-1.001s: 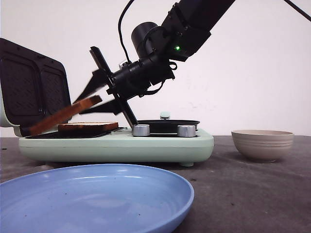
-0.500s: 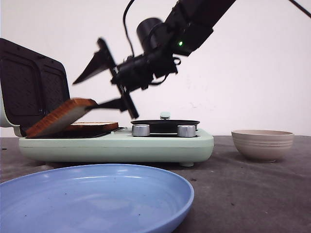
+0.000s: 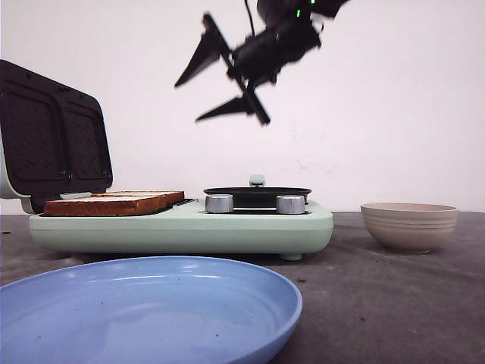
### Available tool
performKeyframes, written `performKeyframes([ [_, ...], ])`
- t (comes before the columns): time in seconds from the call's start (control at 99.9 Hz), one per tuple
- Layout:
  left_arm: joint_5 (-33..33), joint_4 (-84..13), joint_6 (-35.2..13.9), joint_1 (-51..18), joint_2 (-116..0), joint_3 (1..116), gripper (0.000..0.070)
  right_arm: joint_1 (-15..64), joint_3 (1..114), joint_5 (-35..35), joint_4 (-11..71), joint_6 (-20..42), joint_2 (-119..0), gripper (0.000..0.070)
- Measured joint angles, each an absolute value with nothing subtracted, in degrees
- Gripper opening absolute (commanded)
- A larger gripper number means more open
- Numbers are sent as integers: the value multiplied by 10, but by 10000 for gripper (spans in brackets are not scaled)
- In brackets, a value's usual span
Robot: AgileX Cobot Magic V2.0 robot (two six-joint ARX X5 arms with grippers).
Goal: Make breakfast with bread and shrimp
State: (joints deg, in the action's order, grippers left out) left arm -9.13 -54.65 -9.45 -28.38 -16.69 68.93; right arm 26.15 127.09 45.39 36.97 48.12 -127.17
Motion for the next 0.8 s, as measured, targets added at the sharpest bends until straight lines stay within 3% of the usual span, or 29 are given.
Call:
performKeyframes([
  [0.05, -91, -546, -96, -284, -167, 689, 10, 258, 1306, 448, 408, 441, -1270, 3],
  [0.06, -91, -546, -96, -284, -167, 689, 10, 258, 1309, 447, 411, 437, -1270, 0],
  [0.29, -57, -546, -97, -284, -167, 689, 10, 259, 1359, 313, 533, 267, -1189, 4],
  [0.541, -31, -546, -98, -284, -167, 689, 10, 283, 1361, 135, 547, 149, -1077, 4],
  [0.801, -12, -546, -98, -284, -167, 689, 11, 293, 1364, 121, 593, 51, -980, 4],
])
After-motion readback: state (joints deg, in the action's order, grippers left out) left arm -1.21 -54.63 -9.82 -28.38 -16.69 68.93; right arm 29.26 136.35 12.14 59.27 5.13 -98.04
